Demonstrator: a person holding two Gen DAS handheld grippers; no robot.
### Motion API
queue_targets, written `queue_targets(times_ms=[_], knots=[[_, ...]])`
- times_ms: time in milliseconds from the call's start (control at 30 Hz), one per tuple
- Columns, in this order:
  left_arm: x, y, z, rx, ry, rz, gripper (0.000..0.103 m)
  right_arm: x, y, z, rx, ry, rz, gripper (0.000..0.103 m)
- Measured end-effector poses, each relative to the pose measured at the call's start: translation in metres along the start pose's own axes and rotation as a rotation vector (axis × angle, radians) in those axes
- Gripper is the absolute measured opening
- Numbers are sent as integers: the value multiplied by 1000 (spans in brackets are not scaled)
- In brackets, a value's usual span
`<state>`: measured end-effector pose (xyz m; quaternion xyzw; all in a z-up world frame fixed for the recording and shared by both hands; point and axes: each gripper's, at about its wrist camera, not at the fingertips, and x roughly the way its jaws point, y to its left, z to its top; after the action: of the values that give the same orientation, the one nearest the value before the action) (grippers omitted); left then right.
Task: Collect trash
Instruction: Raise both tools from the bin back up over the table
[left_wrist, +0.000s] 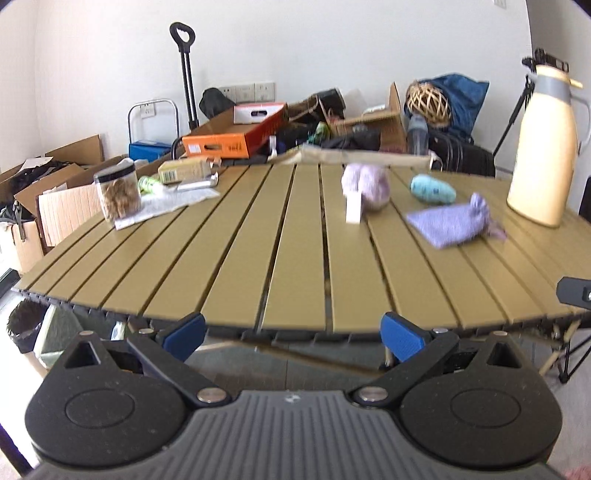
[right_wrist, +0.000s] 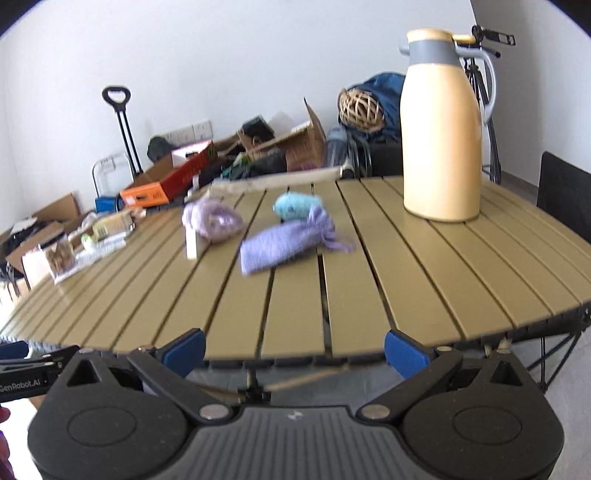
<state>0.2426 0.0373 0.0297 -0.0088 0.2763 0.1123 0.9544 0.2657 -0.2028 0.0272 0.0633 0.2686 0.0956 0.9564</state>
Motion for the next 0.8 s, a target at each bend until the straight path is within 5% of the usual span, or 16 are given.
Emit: queue_targets(times_ms=[500,800], knots=[[34,-2,54,-84,-61,-9,103,42,6,52,14,-93,-5,103],[69,-14,76,-47,-83,-18,103,84,9,71,3,-89,-26,103]])
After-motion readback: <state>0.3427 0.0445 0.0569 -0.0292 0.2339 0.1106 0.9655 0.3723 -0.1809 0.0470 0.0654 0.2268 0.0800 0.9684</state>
